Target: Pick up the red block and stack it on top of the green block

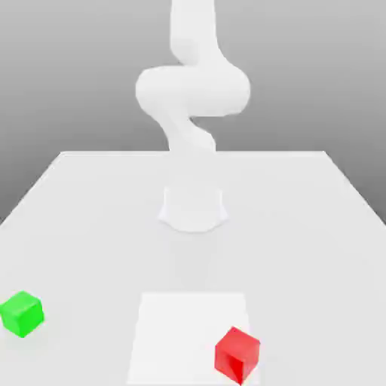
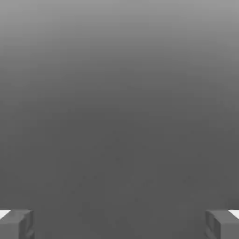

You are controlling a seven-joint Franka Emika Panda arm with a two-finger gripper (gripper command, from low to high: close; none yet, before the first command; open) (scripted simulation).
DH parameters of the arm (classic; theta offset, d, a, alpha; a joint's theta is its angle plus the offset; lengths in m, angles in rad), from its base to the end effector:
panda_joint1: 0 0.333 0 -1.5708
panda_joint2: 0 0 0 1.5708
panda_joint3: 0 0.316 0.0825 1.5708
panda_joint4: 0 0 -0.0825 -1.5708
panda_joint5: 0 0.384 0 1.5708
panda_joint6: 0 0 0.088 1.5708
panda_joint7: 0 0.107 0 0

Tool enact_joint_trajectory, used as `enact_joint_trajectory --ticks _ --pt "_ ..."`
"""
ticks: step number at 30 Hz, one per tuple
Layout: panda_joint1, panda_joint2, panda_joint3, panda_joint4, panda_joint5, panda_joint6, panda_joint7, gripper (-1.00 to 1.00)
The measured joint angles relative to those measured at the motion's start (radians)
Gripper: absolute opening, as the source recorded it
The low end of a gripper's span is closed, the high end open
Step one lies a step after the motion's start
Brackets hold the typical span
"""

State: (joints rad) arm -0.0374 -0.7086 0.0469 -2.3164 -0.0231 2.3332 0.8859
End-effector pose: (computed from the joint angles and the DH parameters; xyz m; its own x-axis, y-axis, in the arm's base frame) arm 0.3808 0.0093 0.6728 0.4729 -0.7513 0.4603 -0.5804 -0.6587 -0.4789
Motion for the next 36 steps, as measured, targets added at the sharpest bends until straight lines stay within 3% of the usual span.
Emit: enact_joint_trajectory --ticks 9,17,25,30,31,36 --pt "-0.116 0.334 0.152 -0.059 -0.097 0.119 0.323 0.0" --pt "-0.148 0.625 0.213 -0.111 -0.174 0.224 0.599 0.0" --pt "-0.119 0.891 0.228 -0.166 -0.124 0.341 0.782 0.0" --pt "-0.063 1.068 0.16 -0.146 -0.198 0.477 0.862 0.0" --pt "-0.053 1.091 0.147 -0.143 -0.21 0.495 0.871 -1.0" --pt "-0.053 1.091 0.148 -0.143 -0.211 0.499 0.872 -1.0"
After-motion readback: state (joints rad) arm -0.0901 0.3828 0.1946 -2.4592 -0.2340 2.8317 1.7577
